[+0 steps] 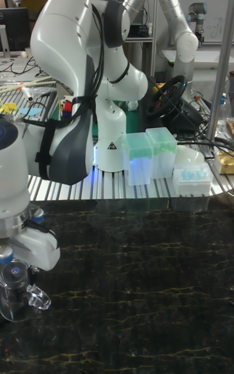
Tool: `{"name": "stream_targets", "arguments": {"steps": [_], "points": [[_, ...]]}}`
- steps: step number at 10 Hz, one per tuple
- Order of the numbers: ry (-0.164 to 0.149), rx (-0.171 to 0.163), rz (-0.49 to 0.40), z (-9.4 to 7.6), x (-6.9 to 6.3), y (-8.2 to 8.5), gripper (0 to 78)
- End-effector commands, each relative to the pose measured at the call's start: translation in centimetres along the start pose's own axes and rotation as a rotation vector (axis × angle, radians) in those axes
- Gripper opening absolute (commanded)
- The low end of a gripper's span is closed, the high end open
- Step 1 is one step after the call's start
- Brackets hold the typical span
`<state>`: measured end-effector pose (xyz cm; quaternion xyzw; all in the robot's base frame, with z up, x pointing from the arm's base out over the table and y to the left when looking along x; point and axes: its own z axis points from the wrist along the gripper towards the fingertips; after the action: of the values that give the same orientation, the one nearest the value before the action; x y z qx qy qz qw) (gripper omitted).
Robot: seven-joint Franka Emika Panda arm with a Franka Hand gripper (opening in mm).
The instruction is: Take the cup off the cup rack
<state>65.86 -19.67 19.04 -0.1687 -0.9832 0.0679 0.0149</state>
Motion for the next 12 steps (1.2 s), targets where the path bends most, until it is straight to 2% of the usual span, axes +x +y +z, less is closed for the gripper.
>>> {"name": "stream_targets", "arguments": {"steps": [1, 12], "points": [[-0.005, 0.018, 0.008, -0.47, 0.06, 0.51, 77.4], [0.001, 0.026, 0.001, 0.07, 0.12, 0.66, 77.4]]}}
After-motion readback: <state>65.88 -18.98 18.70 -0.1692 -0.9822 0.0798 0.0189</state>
